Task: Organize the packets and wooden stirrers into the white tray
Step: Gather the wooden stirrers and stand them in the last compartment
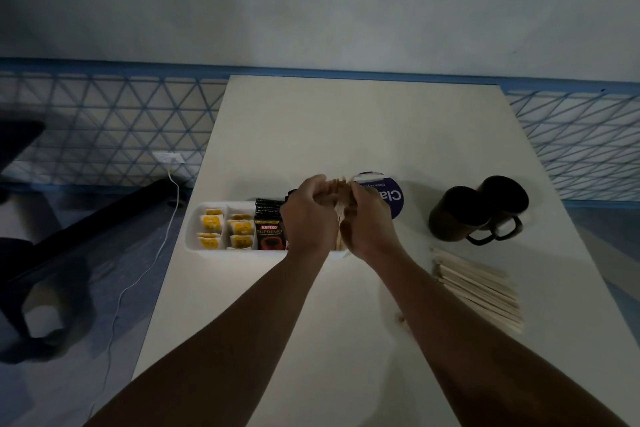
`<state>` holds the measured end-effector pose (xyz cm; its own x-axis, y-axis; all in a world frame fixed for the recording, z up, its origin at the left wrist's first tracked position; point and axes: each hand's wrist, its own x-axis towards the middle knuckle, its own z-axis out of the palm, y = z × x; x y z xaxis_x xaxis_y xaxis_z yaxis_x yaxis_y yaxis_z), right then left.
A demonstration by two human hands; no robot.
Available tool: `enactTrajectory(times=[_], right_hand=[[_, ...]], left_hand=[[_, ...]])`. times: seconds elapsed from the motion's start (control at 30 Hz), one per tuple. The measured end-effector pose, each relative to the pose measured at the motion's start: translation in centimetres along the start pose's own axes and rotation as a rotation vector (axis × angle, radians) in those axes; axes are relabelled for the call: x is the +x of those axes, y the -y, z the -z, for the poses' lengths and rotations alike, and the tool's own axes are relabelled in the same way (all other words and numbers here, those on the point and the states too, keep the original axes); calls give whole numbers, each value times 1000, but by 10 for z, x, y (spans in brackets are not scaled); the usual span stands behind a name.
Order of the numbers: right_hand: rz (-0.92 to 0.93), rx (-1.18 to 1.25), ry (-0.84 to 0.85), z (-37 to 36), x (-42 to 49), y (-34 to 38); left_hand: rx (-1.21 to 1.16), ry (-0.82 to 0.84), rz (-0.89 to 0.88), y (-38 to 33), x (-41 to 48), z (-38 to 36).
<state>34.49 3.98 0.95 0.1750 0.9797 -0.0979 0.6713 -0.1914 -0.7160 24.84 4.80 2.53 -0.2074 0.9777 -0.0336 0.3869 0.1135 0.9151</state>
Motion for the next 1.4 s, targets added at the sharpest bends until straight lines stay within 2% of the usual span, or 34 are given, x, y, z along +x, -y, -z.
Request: enactTrajectory(times=[0.2,0.37,0.53,0.7,0.9,1.03,1.17,1.23,1.4], right_hand=[[-6,-13,9,17,-3,-7],[-13,-98,-13,37,-17,-31],[-151,-31,-36,58,-33,-72],[-255,-60,-34,83,-56,-115],[-206,-388,-44,109,-80,-159],[-168,-472,1,107,-76,-163],[-148,-516,62,105,-74,-162],[-191,-531,88,125,-90,-200],[-136,-488,78,120,-88,-198]], left_hand=[[7,-6,-112,-14,-4,-1],[43,82,-155,-18,-13,-12],[77,279,-148,-11,-35,-33],[180,460,-216,-4,-63,-58],[263,689,-240,4,-98,-84],[437,824,-312,13,-103,-88],[582,857,-373,24,-111,-88],[647,917,-442,13,-145,-122],[694,831,-587,21,-149,-123]])
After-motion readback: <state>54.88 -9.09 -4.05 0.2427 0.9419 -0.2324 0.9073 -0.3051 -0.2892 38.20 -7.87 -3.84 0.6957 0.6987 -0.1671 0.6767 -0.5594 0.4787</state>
